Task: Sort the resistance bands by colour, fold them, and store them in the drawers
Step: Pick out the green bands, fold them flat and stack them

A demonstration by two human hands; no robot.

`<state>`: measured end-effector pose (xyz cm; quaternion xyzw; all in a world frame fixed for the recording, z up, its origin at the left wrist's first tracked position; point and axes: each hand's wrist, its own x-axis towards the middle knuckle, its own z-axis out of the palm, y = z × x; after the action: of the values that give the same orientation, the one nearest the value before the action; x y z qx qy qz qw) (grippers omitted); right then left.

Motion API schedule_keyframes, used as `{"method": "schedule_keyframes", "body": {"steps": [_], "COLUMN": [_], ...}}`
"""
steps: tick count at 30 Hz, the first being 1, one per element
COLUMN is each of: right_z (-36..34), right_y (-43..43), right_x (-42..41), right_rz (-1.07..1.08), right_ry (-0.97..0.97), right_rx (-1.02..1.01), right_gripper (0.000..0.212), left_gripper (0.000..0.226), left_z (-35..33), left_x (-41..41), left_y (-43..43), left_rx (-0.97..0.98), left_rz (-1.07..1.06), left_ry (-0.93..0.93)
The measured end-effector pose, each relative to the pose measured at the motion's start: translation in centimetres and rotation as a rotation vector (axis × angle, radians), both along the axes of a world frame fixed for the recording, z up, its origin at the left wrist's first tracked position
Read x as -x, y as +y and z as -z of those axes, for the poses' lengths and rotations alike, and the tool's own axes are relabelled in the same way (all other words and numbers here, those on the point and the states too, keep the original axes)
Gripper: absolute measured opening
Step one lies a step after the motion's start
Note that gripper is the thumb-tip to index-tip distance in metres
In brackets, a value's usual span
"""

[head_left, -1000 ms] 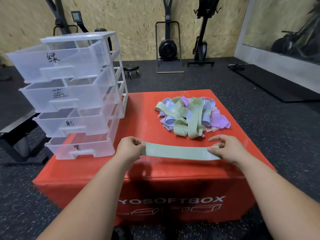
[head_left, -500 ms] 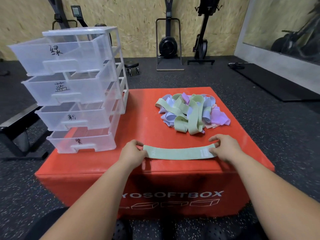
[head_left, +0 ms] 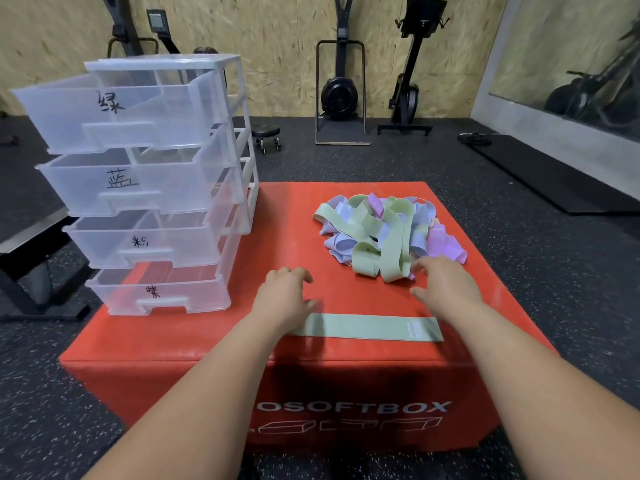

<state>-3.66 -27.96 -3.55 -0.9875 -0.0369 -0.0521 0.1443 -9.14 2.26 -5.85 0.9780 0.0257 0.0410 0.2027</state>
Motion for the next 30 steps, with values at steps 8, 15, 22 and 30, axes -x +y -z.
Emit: {"method": "schedule_keyframes", "body": {"steps": [8,15,22,30], "right_z": [2.1,3.9,2.9,-3.3], "right_y": [4.1,7.1,7.0,3.9], "right_x": [-3.7,-7.9,-9.2,-5.3], "right_rz": [-0.184,-0.230,-0.158,-0.054], "right_ry": [-0.171,-0.015,-0.091,-0.239], "right_rx": [0.066,0.173,0.012,-0.787], "right_gripper": [0.044,0.049,0.048,0.005], "left_gripper": [0.041,0.037,0.032,0.025], "left_z": [1.0,1.6,0.5,-2.4], "left_x": [-4.6,-7.5,-7.9,-5.6], "left_y": [-2.0,-2.4,-2.0,-2.9], "left_rx": [0.036,0.072,0.123,0.362], "left_rz": [0.159,0.144,0.148,0.108], "left_ry": [-0.067,-0.086,-0.113,-0.246]}}
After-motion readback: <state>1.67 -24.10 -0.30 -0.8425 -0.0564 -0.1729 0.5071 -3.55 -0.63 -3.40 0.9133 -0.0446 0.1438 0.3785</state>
